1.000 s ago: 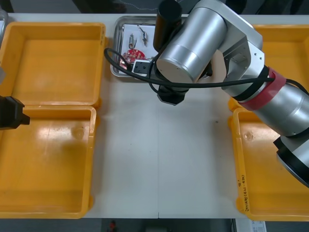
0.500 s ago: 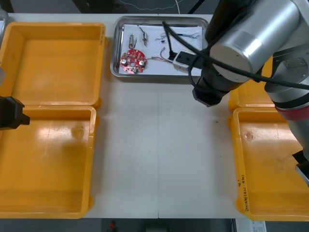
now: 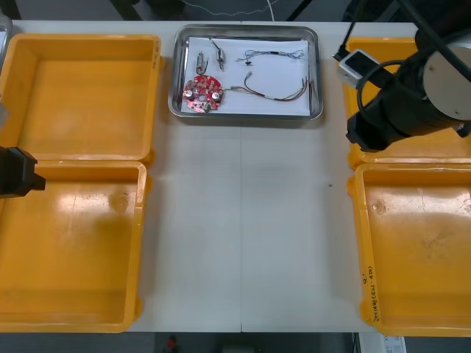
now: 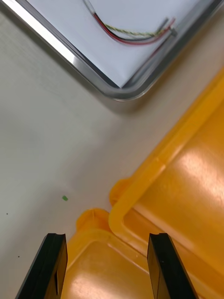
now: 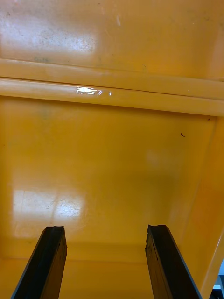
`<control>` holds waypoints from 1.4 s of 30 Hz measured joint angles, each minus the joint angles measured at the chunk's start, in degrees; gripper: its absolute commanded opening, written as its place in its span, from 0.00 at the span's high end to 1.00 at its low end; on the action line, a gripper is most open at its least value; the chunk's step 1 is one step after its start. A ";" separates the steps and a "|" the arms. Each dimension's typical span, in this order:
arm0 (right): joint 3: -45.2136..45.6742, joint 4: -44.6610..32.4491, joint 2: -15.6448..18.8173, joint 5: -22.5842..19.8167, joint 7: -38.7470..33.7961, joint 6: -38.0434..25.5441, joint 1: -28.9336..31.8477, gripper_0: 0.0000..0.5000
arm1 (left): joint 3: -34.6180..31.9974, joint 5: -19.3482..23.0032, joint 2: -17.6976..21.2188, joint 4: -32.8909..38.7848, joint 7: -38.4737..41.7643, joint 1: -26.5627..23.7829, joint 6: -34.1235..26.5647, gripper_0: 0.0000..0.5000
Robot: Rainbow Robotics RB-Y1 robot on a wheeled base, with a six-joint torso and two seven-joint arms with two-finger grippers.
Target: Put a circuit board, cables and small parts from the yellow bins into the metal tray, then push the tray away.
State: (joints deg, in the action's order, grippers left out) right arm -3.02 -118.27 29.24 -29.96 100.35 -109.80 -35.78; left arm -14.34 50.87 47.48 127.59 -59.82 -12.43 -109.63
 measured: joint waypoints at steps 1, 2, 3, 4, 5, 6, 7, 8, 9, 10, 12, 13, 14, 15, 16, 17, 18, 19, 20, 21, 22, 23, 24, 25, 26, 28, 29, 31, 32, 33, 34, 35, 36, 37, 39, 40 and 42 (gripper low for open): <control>1.11 -0.84 0.20 0.00 -0.71 0.00 1.28 0.00 | 0.00 0.00 0.00 0.00 0.00 0.01 0.00 0.00; 2.16 -1.60 0.37 0.00 -1.82 0.00 2.49 0.00 | 0.00 0.00 0.00 0.00 0.00 0.01 0.00 0.00; 3.23 -2.25 0.53 0.00 -3.12 0.00 3.65 0.00 | 0.00 0.00 0.00 0.00 0.00 0.02 0.00 0.00; 4.23 -2.80 0.64 -0.01 -4.60 0.00 4.65 0.00 | 0.00 0.00 0.00 0.00 0.00 0.03 0.00 0.00; 5.31 -3.27 0.74 -0.02 -6.30 -0.01 5.65 0.00 | 0.00 0.00 0.00 0.00 0.00 0.03 0.00 0.00; 6.44 -3.61 0.80 -0.05 -7.68 -0.01 6.59 0.00 | 0.00 0.00 0.00 0.00 0.00 0.03 0.00 0.00; 7.69 -3.86 0.85 -0.12 -8.89 -0.01 7.55 0.00 | 0.00 0.00 0.00 0.00 0.00 0.04 0.00 0.00; 8.76 -4.01 0.88 -0.15 -9.64 -0.01 8.37 0.00 | 0.00 0.00 0.00 0.00 0.00 0.05 0.00 0.00; 9.88 -4.13 0.92 -0.19 -9.99 -0.01 9.24 0.00 | 0.00 0.00 0.00 0.00 0.00 0.05 0.00 0.00; 11.02 -4.24 0.97 -0.31 -10.03 -0.01 10.10 0.00 | 0.00 0.00 0.00 0.00 0.00 0.05 0.00 0.00; 13.23 -4.34 1.11 -0.58 -10.03 -0.01 11.66 0.00 | 0.00 0.00 0.00 0.00 0.00 0.06 0.00 0.00; 14.46 -4.36 1.19 -0.72 -10.03 -0.01 12.46 0.00 | 0.00 0.01 0.00 0.00 0.00 0.06 0.00 0.00; 15.70 -4.38 1.27 -0.86 -10.03 -0.01 13.22 0.00 | 0.00 0.01 0.00 0.00 0.00 0.07 0.00 0.00; 17.00 -4.41 1.34 -0.99 -10.03 -0.01 14.00 0.00 | 0.00 0.01 0.00 0.00 0.00 0.07 0.00 0.00; 18.39 -4.45 1.40 -1.14 -10.03 -0.01 14.80 0.00 | 0.00 0.01 0.00 0.00 0.00 0.08 0.00 0.00; 19.71 -4.47 1.46 -1.36 -10.03 -0.01 15.57 0.00 | 0.00 0.01 0.00 0.00 0.00 0.09 0.00 0.00; 20.99 -4.50 1.57 -1.63 -10.02 -0.01 16.35 0.00 | 0.00 0.01 0.00 0.00 0.00 0.09 0.00 0.00; 22.10 -4.51 1.74 -2.12 -10.02 -0.01 17.10 0.00 | 0.00 0.01 0.00 0.00 0.00 0.10 0.00 0.00; 23.12 -4.51 1.97 -2.89 -10.03 -0.01 17.83 0.00 | 0.00 0.01 0.00 0.01 0.00 0.11 0.00 0.00; 24.04 -4.52 2.28 -3.74 -10.03 -0.02 18.59 0.00 | 0.00 0.01 0.00 0.01 0.00 0.11 0.00 0.00; 24.87 -4.52 2.65 -4.63 -10.03 -0.02 19.38 0.00 | 0.00 0.02 0.00 0.01 0.00 0.11 0.00 0.00; 25.60 -4.53 3.02 -5.39 -10.03 -0.02 20.17 0.00 | 0.00 0.02 0.00 0.01 0.00 0.11 0.00 0.00; 26.19 -4.53 3.35 -5.99 -10.03 -0.02 20.89 0.00 | 0.00 0.02 0.00 0.01 0.00 0.11 0.00 0.00; 26.78 -4.54 3.67 -6.49 -10.03 -0.02 21.62 0.00 | 0.00 0.02 0.00 0.01 0.00 0.11 0.00 0.00; 27.34 -4.55 3.96 -7.05 -10.03 -0.02 22.34 0.00 | 0.00 0.02 0.00 0.01 0.00 0.11 0.00 0.00; 28.26 -4.58 4.41 -7.79 -10.03 -0.02 23.65 0.00 | 0.00 0.02 0.00 0.01 0.00 0.11 0.00 0.00; 28.57 -4.58 4.59 -7.99 -10.03 -0.02 24.22 0.00 | 0.00 0.02 0.00 0.01 0.00 0.11 0.00 0.00; 28.93 -4.60 4.89 -8.24 -10.03 -0.02 25.21 0.00 | 0.00 0.02 0.00 0.01 0.00 0.12 0.00 0.00; 29.03 -4.61 5.00 -8.25 -10.03 -0.02 25.61 0.00 | 0.00 0.02 0.00 0.01 0.00 0.12 0.00 0.00; 29.09 -4.61 5.04 -8.26 -10.03 -0.02 25.89 0.00 | 0.00 0.02 0.00 0.01 0.00 0.12 0.00 0.00; 29.12 -4.62 5.07 -8.27 -10.03 -0.02 26.15 0.00 | 0.00 0.02 0.00 0.01 0.00 0.12 0.00 0.00; 29.12 -4.64 5.08 -8.29 -10.03 -0.02 26.32 0.00 | 0.00 0.02 0.00 0.01 0.00 0.12 0.00 0.00; 29.13 -4.66 5.08 -8.32 -10.04 -0.02 26.41 0.00 | 0.00 0.02 0.00 0.01 0.00 0.12 0.00 0.00; 29.14 -4.67 5.08 -8.38 -10.04 -0.02 26.46 0.00 | 0.00 0.02 0.00 0.01 0.00 0.12 0.00 0.00; 29.17 -4.70 5.08 -8.48 -10.06 -0.02 26.48 0.00 | 0.00 0.02 0.00 0.01 0.00 0.12 0.00 0.00; 29.18 -4.72 5.08 -8.49 -10.09 -0.02 26.48 0.00 | 0.00 0.02 0.00 0.01 0.00 0.12 0.00 0.00; 29.19 -4.73 5.08 -8.49 -10.18 -0.02 26.51 0.00 | 0.00 0.02 0.00 0.01 0.00 0.12 0.00 0.00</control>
State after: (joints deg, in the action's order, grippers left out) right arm 26.17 -123.00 34.32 -38.46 90.17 -109.82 -9.27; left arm -14.34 50.88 47.48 127.60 -59.82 -12.31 -109.63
